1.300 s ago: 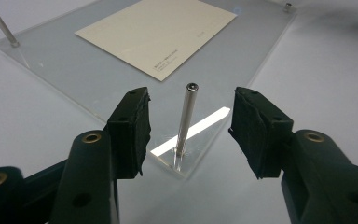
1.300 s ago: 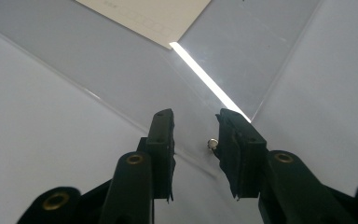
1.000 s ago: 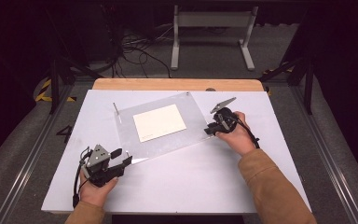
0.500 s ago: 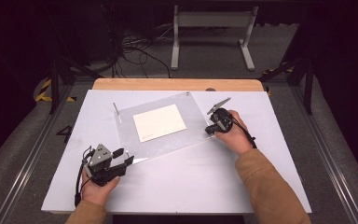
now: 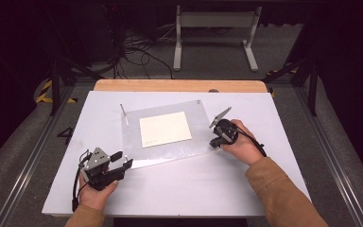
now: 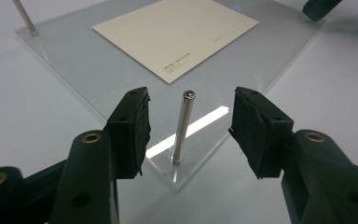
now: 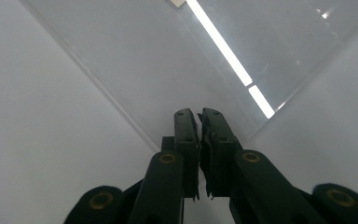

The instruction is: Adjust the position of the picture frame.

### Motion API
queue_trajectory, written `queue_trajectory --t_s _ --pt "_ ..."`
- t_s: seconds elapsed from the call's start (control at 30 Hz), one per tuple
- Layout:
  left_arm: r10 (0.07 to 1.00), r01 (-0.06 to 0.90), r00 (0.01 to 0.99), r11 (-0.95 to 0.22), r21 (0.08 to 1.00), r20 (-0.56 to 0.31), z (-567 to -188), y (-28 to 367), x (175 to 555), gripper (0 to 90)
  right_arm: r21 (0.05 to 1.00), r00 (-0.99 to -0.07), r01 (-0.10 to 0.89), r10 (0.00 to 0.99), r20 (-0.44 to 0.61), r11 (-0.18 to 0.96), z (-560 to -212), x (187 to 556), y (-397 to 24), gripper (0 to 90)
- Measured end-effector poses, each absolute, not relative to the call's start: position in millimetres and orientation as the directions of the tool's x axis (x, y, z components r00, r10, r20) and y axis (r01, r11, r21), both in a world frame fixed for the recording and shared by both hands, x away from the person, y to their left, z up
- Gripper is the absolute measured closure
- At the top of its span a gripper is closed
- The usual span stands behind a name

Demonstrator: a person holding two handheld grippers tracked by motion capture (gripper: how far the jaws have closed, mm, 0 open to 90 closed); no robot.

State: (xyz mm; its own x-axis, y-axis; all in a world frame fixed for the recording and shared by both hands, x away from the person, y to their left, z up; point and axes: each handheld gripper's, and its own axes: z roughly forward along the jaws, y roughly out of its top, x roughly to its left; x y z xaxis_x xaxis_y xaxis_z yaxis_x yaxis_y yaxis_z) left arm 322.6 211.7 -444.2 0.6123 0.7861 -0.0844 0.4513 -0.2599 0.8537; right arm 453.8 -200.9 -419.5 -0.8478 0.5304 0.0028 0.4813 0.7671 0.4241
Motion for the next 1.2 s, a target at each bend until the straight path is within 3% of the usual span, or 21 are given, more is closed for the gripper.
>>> queue_trajectory --t_s 0.37,0.4,0.43,0.5,0.57,0.77,0.87,0.97,1.07,1.2 --pt "0.788 0.457 0.609 -0.258 0.851 -0.087 -443.6 216.9 315.2 46.3 0.423 -0.908 0.401 0.415 0.061 0.813 -421.3 403.0 -200.4 86.2" --pt "0.789 0.459 0.608 -0.259 0.85 -0.088 -443.5 217.6 314.9 46.4 0.406 -0.916 0.394 0.318 0.243 0.825 -429.5 391.1 -195.3 90.0" --pt "0.792 0.462 0.604 -0.262 0.848 -0.084 -443.6 218.7 314.2 46.4 0.376 -0.929 0.357 0.282 0.241 0.855 -435.4 383.0 -190.2 90.0" --pt "0.792 0.463 0.604 -0.258 0.848 -0.088 -444.0 219.1 313.8 46.4 0.381 -0.933 0.356 0.3 0.199 0.854 -432.2 376.5 -189.4 90.0" --pt "0.797 0.467 0.597 -0.254 0.847 -0.091 -444.4 220.3 313.6 46.4 0.416 -0.946 0.32 0.307 0.101 0.851 -426.1 365.7 -189.4 90.0" --pt "0.807 0.487 0.586 -0.273 0.83 -0.079 -449.4 217.1 318.5 47.3 0.515 -0.937 0.344 0.324 0.133 0.785 -422.8 360.9 -203.3 85.3" --pt "0.82 0.519 0.571 -0.31 0.797 -0.053 -455.2 213.7 322.9 61.9 0.562 -0.93 0.354 0.343 0.131 0.747 -421.9 358.4 -211.7 80.5" --pt "0.805 0.519 0.589 -0.314 0.795 -0.066 -454.6 213.1 323.9 83.2 0.598 -0.916 0.383 0.373 0.149 0.704 -420.8 356.8 -217.7 78.7" --pt "0.813 0.513 0.583 -0.356 0.781 -0.013 -451.5 206.9 323.8 84.7 0.612 -0.914 0.384 0.378 0.146 0.692 -419.1 356.2 -220.4 78.2" --pt "0.825 0.53 0.564 -0.33 0.781 -0.034 -450.5 210.1 335.2 84.8 0.642 -0.909 0.38 0.397 0.127 0.666 -412.1 354.9 -227.7 77.5"
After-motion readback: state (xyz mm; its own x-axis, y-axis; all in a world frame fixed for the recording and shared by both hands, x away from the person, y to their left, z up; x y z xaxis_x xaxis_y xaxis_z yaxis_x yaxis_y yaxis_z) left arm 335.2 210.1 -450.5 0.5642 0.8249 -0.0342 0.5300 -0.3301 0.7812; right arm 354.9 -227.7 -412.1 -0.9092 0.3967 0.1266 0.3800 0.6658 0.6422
